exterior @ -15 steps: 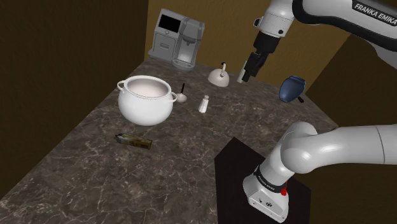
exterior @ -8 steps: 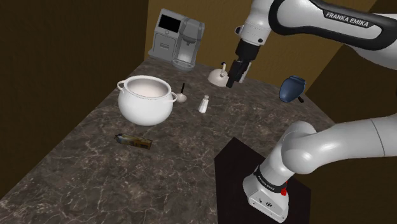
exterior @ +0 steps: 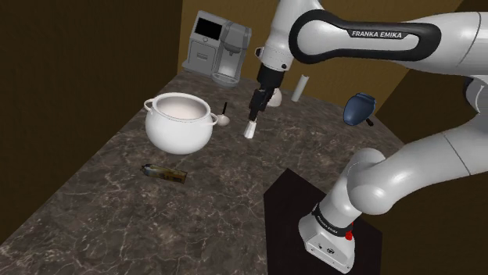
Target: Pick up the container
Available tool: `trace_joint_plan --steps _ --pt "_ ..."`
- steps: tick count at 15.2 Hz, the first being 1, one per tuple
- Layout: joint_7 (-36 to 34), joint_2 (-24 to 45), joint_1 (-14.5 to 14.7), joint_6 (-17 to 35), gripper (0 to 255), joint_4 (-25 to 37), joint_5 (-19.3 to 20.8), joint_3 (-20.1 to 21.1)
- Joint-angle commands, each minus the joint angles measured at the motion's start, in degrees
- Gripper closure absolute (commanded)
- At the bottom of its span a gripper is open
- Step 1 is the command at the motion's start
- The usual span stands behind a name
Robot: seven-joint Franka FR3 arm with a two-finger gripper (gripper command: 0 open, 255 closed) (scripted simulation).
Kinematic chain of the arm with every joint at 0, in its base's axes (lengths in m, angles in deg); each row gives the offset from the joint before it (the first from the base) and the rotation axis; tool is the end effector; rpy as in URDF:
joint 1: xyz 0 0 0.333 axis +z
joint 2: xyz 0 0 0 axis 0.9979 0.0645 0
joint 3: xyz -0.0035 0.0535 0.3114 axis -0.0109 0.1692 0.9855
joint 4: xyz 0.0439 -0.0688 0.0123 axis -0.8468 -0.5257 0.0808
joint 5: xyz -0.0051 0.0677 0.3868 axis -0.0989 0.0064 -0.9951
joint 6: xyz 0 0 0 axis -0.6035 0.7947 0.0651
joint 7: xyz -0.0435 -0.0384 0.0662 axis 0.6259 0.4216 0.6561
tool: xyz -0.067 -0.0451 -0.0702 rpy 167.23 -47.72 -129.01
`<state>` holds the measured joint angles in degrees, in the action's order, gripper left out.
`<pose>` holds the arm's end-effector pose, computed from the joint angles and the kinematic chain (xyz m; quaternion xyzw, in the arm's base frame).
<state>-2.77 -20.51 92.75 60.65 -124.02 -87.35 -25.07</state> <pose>0.3846 0.0734 0.5153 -0.9942 -0.1065 0.0043 0.0101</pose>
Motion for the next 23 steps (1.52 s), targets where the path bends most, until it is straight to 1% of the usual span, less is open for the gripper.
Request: trace_joint_plan --steps 1,6,12,18,23 --pt "0.47 3.91 0.96 3.21 0 0.80 -0.72 0.78" --pt "1.89 12.84 3.11 9.98 0 3.03 -2.10 2.61" --pt "3.42 24.00 5.46 16.67 0 7.65 -2.99 4.96" --pt "4.52 35.36 7.75 21.61 0 14.22 -2.71 7.28" --pt "5.09 44.86 9.90 24.33 0 21.08 -1.55 8.96"
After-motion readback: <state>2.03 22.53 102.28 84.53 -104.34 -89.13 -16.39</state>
